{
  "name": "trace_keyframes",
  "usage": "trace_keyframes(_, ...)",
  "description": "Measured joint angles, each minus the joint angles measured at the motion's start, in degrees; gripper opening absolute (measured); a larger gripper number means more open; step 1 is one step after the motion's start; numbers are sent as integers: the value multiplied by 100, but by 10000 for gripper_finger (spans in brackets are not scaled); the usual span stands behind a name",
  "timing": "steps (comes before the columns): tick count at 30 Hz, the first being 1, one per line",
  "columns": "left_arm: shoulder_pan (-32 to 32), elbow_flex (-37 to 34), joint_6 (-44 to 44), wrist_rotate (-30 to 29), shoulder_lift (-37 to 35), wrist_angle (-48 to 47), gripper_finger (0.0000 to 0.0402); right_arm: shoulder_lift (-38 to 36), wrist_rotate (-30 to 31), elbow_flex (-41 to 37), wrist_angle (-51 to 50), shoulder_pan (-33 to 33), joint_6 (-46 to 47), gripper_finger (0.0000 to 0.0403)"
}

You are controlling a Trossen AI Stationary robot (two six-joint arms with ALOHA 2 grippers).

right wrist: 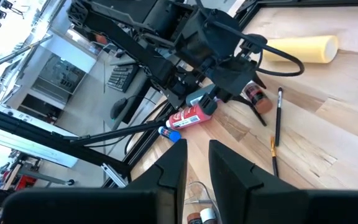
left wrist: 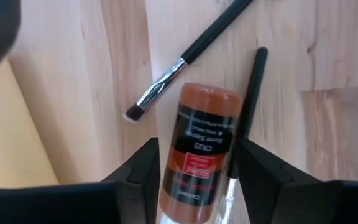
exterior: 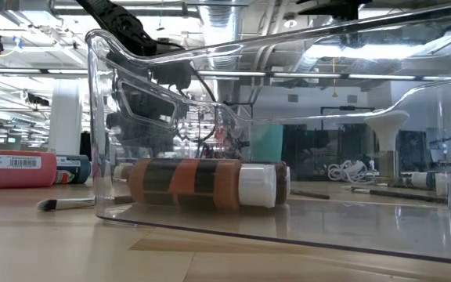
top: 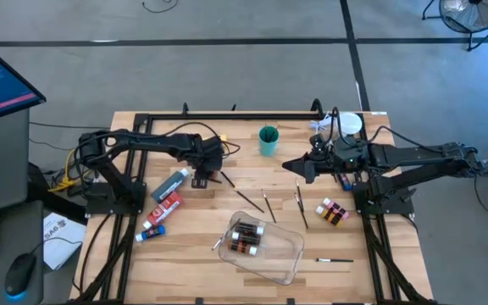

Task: Pick & Place Paint Supplies
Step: Put the brown paint bottle into the transparent bin

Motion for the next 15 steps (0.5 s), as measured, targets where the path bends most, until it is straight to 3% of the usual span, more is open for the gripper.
trace_keyframes(15,0,0,-352,152,0,8,75,0,0,-2,0,-2,0,61)
